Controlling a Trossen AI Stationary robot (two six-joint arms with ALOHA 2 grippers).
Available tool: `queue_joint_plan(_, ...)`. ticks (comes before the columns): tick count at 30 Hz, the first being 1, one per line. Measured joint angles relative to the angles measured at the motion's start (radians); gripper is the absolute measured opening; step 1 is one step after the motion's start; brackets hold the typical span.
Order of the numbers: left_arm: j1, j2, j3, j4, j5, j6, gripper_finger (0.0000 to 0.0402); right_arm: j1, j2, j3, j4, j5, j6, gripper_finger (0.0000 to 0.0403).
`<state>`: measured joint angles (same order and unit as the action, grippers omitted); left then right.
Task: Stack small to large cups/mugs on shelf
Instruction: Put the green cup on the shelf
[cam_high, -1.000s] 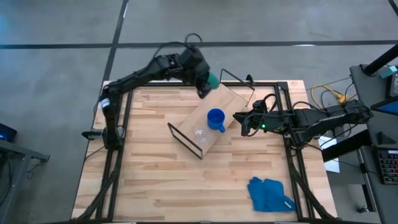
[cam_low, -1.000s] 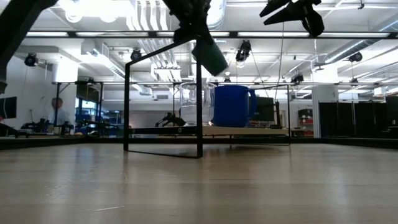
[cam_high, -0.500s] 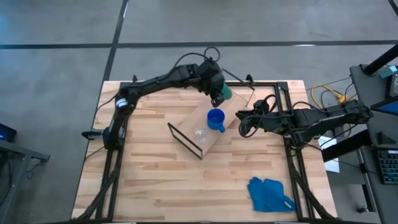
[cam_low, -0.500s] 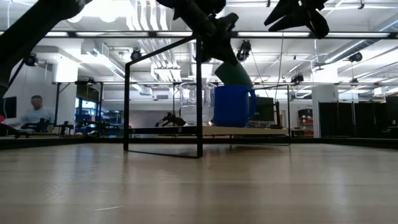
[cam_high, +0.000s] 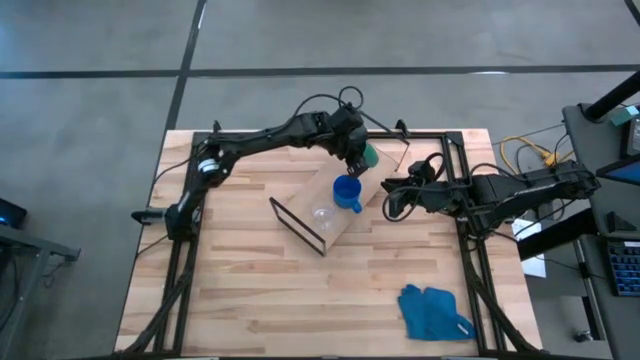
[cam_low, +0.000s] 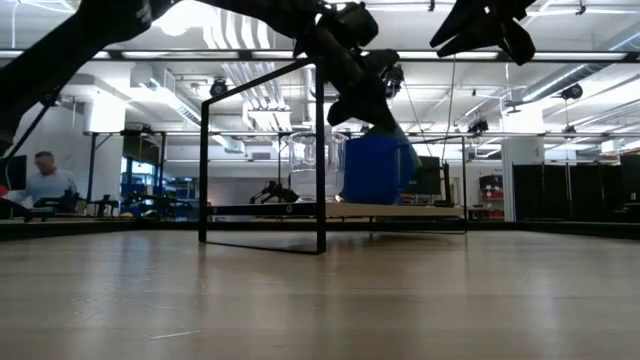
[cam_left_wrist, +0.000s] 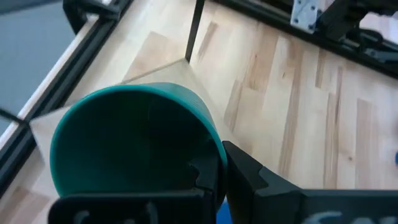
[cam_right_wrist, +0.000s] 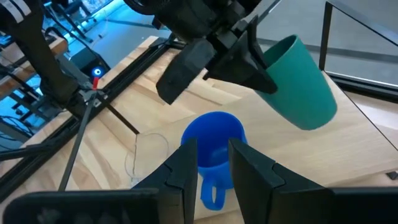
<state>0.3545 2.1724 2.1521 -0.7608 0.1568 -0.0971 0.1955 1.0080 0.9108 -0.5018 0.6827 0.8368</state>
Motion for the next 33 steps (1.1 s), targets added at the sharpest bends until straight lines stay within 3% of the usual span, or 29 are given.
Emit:
queue_joint_plan(27, -0.013, 0.054, -0.027, 0.011, -0.002, 0.0, 0.0, 0.0, 0.0, 0.0, -0.019, 0.0, 0.023, 0.0084)
queue_joint_plan(33, -0.012, 0.054, -0.024, 0.013, -0.005, 0.0, 0.0, -0.014, 0.003, 0.0, -0.125, 0.027, 0.096, 0.0084)
